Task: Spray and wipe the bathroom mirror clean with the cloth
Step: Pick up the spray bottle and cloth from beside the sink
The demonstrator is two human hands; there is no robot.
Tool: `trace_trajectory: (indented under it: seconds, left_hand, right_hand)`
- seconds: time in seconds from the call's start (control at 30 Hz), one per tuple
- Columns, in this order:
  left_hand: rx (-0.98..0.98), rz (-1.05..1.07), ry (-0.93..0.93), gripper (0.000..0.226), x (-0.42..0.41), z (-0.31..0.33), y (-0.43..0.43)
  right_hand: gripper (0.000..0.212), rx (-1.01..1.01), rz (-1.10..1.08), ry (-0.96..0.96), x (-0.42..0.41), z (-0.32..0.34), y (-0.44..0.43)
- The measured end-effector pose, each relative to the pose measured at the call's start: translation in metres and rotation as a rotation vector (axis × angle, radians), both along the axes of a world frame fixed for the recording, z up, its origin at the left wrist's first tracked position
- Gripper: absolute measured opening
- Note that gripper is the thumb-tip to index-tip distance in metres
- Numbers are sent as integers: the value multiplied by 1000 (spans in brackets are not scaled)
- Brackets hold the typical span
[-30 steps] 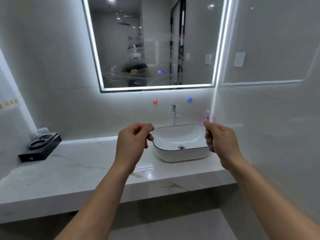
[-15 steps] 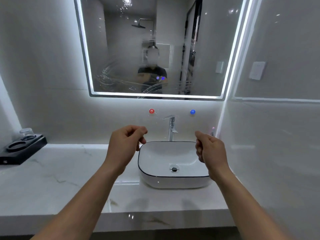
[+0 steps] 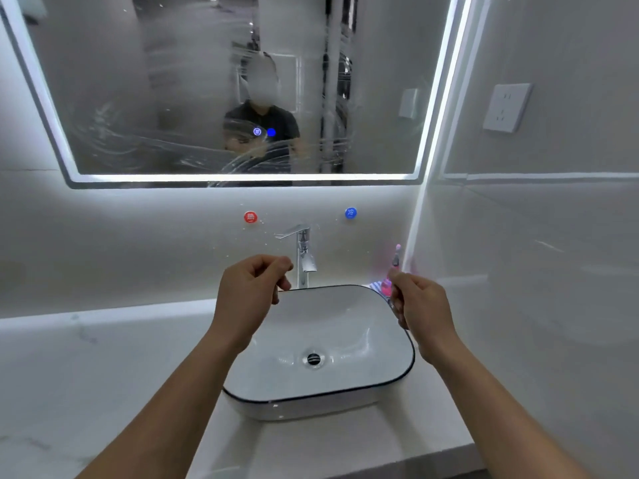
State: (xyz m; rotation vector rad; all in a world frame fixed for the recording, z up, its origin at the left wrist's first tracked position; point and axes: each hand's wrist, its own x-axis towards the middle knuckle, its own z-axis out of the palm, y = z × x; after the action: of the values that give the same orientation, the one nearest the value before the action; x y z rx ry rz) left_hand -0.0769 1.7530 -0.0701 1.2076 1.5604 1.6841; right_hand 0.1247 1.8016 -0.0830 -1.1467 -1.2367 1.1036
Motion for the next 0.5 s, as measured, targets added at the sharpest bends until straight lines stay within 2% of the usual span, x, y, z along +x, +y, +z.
trace_trajectory:
  seconds: [0.13,0.27,0.5]
  left_hand:
    - [18,-52,-33,18,-2,6,65]
    - [-6,-159,25,17,8,0,121]
    - [-100,-267,-26,17,34,-25,198]
  right_hand:
    - [44,34,-78,-34,0,8,54]
    - [50,23,-158,-27,3,3,96]
    - [33,-80,-197,56,19,-14,153]
